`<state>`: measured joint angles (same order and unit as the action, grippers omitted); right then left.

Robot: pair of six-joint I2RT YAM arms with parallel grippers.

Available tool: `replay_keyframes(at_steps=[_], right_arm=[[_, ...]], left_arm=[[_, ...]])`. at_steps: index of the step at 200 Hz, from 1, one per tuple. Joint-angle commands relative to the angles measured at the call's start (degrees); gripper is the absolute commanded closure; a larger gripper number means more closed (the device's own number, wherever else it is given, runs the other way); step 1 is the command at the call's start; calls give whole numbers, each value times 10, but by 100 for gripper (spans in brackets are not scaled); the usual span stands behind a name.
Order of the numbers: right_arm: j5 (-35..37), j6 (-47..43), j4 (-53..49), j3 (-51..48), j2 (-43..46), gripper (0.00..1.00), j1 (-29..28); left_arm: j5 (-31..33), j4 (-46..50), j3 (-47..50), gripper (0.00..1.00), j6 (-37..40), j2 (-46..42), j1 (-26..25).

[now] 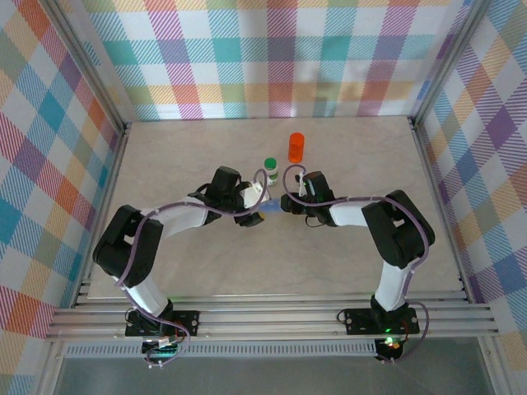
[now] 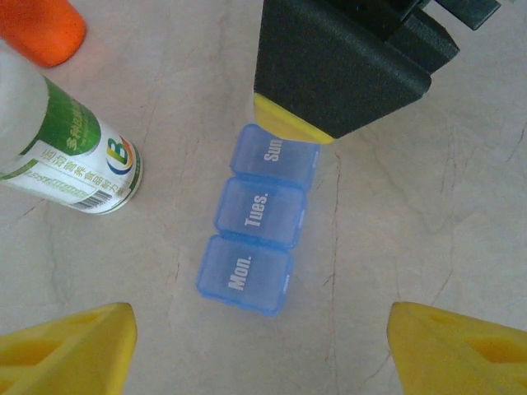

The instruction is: Sort the pills into containers

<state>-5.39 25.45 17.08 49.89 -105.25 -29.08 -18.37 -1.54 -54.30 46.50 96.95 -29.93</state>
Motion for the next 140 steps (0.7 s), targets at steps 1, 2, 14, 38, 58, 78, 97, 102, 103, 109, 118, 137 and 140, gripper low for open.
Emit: replay_keyframes(at_steps=[1,2,14,38,58,78,97,102,103,109,118,137,140], right_arm=[[14,-21,-4,-8,-21,60,-2],[15,-21,-4,-8,-21,60,-2],[13,-24,-4,-11,-21,61,-2],[3,-36,-1,-15,-18,62,-2],[-8,-50,0,-14,-18,62,-2],[-16,-58,-1,-11,-20,62,-1],[-19,-59,1,-12,-22,62,-2],[-19,-60,1,-12,-24,62,-2],[-19,-60,1,-12,-24,62,-2],[-19,-60,2,-11,-25,62,-2],[-20,-60,0,-11,-28,63,-2],[-18,-63,-3,-11,-31,63,-2],[-17,-64,-3,-10,-30,63,-2]], left_arm=[[-6,35,-20,21,37,15,-5],[-7,35,-21,21,37,15,-5],[-13,45,-34,21,37,25,-5],[-2,81,-68,20,47,51,-11],[6,98,-85,21,57,68,-13],[21,128,-110,21,65,92,-13],[49,139,-127,21,62,112,-13],[52,141,-130,21,60,115,-12],[52,141,-132,21,60,116,-12],[52,143,-134,21,59,120,-12],[49,145,-137,21,57,123,-12],[40,155,-147,22,55,132,-12],[38,158,-150,22,55,134,-12]])
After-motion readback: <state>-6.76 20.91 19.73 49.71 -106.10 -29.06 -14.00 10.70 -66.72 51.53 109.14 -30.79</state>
